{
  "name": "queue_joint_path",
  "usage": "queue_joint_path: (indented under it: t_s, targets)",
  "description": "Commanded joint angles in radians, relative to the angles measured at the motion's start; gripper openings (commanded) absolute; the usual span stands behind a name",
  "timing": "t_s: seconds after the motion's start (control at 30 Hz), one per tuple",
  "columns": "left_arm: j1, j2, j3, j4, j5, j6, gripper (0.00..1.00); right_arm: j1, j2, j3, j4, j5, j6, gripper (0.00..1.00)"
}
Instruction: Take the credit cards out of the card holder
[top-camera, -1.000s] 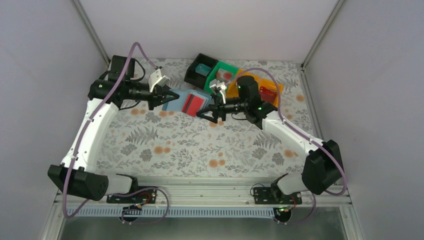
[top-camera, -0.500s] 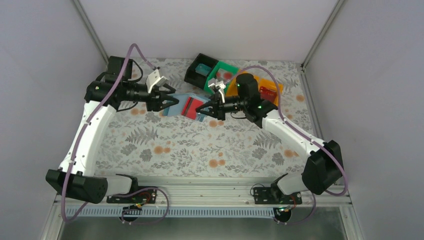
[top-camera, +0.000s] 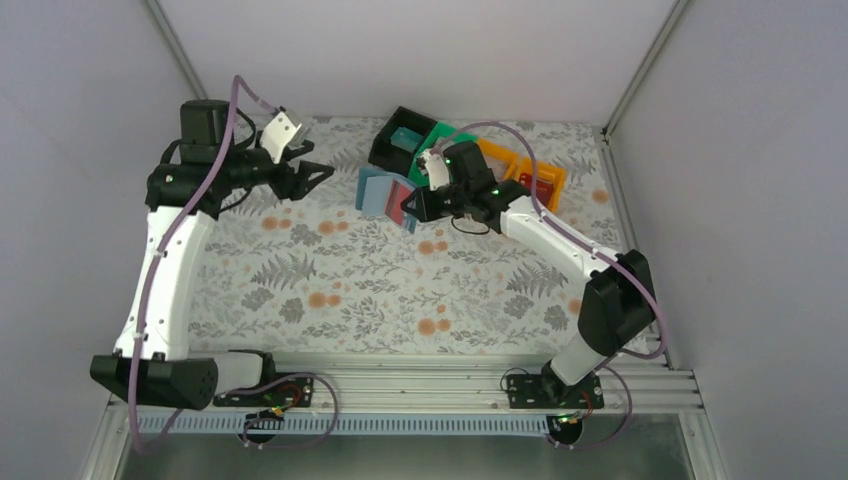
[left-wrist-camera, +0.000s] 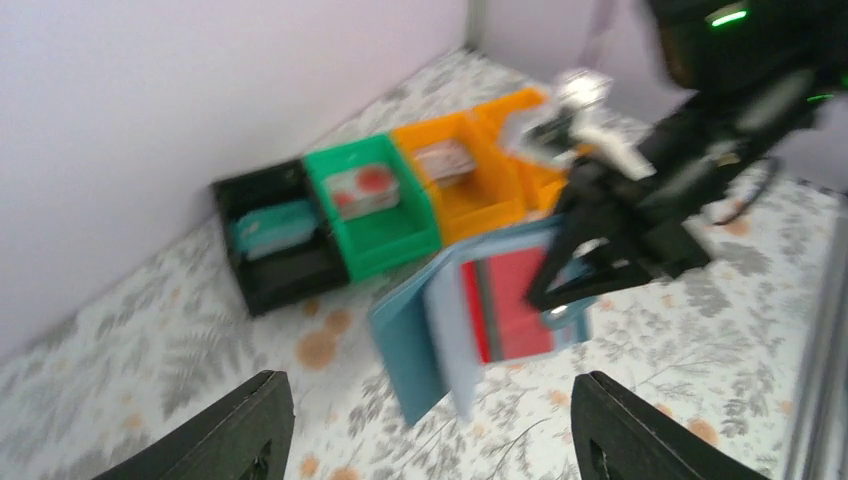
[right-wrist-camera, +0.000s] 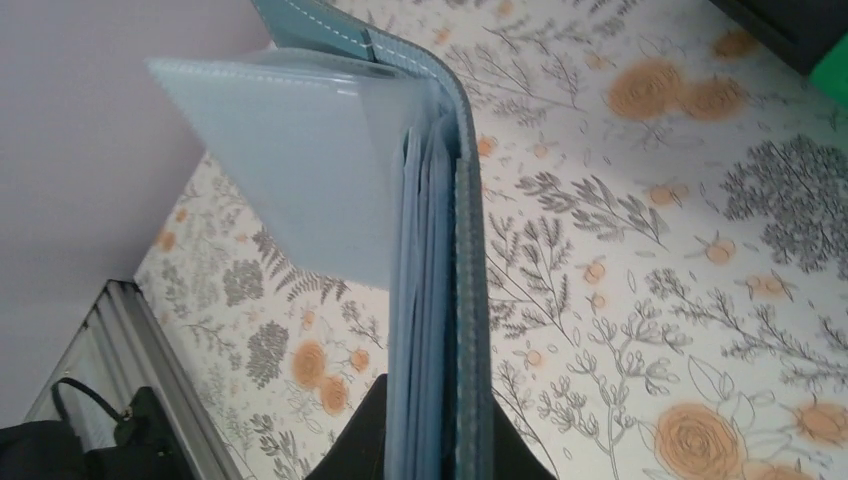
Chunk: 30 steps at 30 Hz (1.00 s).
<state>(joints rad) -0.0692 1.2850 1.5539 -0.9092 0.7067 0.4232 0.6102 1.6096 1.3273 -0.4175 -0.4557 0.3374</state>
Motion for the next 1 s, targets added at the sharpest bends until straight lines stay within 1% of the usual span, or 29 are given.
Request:
queue_joint_path:
  t_s: [0.0,0.07,0.13,0.2,0.23,0.33,0.4,0.5,0.6,0.67,0.73,0.8,0.87,0.97]
  targets:
    - [-0.074,-0.05,-0.019,-0.051,0.258,0.049,0.67,0.046,0.012,0.086,-0.057,0.115,0.019,0.04]
    - [-0.157,-0.038,-0.09,-0.022,0.3,0.012,0.62,0.06,0.028,0.114,-0.08,0.147,0.009,0.04]
    - [-0.224,-0.012,-0.17,0.042,0.265,-0.03,0.57,0.069,0.041,0.129,-0.087,0.144,-0.01,0.04]
    - [-0.248,0.031,-0.213,0.08,0.229,-0.055,0.51,0.071,0.037,0.114,-0.053,0.087,-0.028,0.04]
    - [-0.248,0.058,-0.212,0.077,0.219,-0.054,0.49,0.072,0.03,0.103,-0.03,0.039,-0.033,0.04]
    - [-0.239,0.116,-0.189,0.079,0.177,-0.043,0.46,0.076,0.015,0.086,0.009,-0.003,-0.044,0.04]
    - [-0.222,0.112,-0.216,0.137,0.175,-0.063,0.47,0.087,0.018,0.084,0.01,-0.018,-0.07,0.04]
    - [-0.194,0.118,-0.252,0.194,0.165,-0.073,0.47,0.095,0.013,0.067,0.019,-0.083,-0.103,0.04]
    - [-0.154,0.132,-0.258,0.201,0.17,-0.07,0.46,0.1,-0.006,0.053,0.019,-0.154,-0.168,0.04]
    - [-0.12,0.13,-0.259,0.197,0.188,-0.055,0.44,0.1,-0.031,0.034,0.028,-0.162,-0.199,0.04]
    - [-0.114,0.122,-0.261,0.183,0.174,-0.024,0.45,0.1,-0.054,0.017,0.054,-0.175,-0.213,0.04]
    - [-0.114,0.125,-0.262,0.157,0.202,0.003,0.44,0.1,-0.057,0.021,0.076,-0.225,-0.221,0.04]
    - [-0.12,0.135,-0.256,0.123,0.251,0.028,0.42,0.1,-0.053,0.031,0.087,-0.27,-0.24,0.04]
    - [-0.134,0.134,-0.257,0.099,0.326,0.051,0.39,0.1,-0.067,0.023,0.103,-0.303,-0.281,0.04]
